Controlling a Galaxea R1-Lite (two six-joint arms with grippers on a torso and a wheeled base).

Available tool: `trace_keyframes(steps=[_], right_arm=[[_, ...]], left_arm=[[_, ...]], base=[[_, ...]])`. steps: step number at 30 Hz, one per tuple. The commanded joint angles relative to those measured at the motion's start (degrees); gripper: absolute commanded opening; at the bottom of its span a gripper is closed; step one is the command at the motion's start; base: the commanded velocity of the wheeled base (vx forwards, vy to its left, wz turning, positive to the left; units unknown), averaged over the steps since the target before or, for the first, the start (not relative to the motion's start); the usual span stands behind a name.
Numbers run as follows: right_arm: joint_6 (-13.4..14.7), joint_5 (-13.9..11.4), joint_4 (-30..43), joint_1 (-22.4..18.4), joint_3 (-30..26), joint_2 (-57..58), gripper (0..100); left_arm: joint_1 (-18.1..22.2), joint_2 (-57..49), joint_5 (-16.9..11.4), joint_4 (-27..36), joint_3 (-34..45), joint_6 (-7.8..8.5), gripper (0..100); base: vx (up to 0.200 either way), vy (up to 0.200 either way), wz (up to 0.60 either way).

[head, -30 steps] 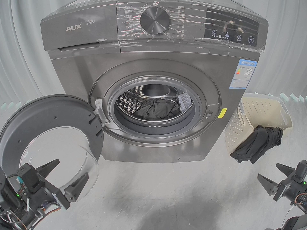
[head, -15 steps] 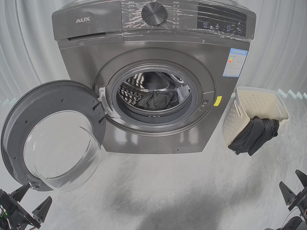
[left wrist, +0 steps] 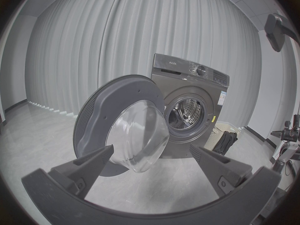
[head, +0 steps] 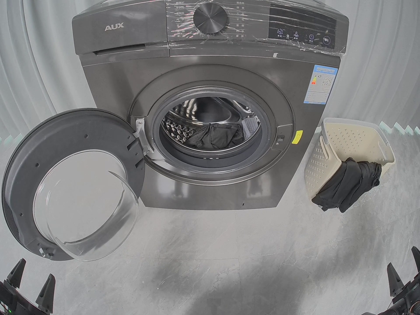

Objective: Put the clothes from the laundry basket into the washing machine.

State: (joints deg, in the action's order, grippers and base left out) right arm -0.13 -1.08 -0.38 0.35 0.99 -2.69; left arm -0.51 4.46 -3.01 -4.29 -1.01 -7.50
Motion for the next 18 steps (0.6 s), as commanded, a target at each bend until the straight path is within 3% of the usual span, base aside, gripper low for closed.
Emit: trace_keyframes(steps=[1,3,5,6,8,11,12,13,14,18], right_arm=[[0.8,0.6,0.3,-0.5,-1.0,2.6,100],[0.9,0.4,0.3,-0.4,-1.0,2.6,100],[-0.6,-0.2,0.5,-0.7,-1.0,2.5,100],[-1.2,-0.7,0.4,-0.7,-1.0,2.5,100],[-1.1,-1.1,0.5,-0.6,-1.0,2.5,100],[-0.9,-1.1,0.4,-0.5,-1.0,2.6,100],[-0.8,-1.0,0.4,-0.5,-1.0,2.6,100],[-0.8,-1.0,0.4,-0.6,-1.0,2.6,100],[-0.8,-1.0,0.4,-0.5,-1.0,2.6,100],[-0.7,-0.8,0.4,-0.6,-1.0,2.6,100]], left_arm=[[0.7,-4.4,1.3,1.0,0.9,1.78,100],[0.2,-4.1,1.5,1.2,0.8,2.40,100],[0.3,-4.5,-0.4,0.8,1.0,3.01,100],[0.4,-4.5,-2.8,1.0,0.9,3.45,100],[0.5,-4.5,-4.4,1.2,0.8,3.98,100],[0.4,-4.5,-0.7,2.4,0.7,7.23,100],[0.5,-4.5,4.3,4.5,1.0,8.20,100],[0.5,-4.5,4.7,4.6,0.9,8.11,100],[0.3,-4.5,4.0,5.5,0.7,6.62,100],[0.2,-4.4,2.2,4.7,0.9,6.35,100]], base=[[0.000,0.000,0.00],[0.000,0.000,0.00],[0.000,0.000,0.00],[0.000,0.000,0.00],[0.000,0.000,0.00],[0.000,0.000,0.00],[0.000,0.000,0.00],[0.000,0.000,0.00],[0.000,0.000,0.00],[0.000,0.000,0.00]])
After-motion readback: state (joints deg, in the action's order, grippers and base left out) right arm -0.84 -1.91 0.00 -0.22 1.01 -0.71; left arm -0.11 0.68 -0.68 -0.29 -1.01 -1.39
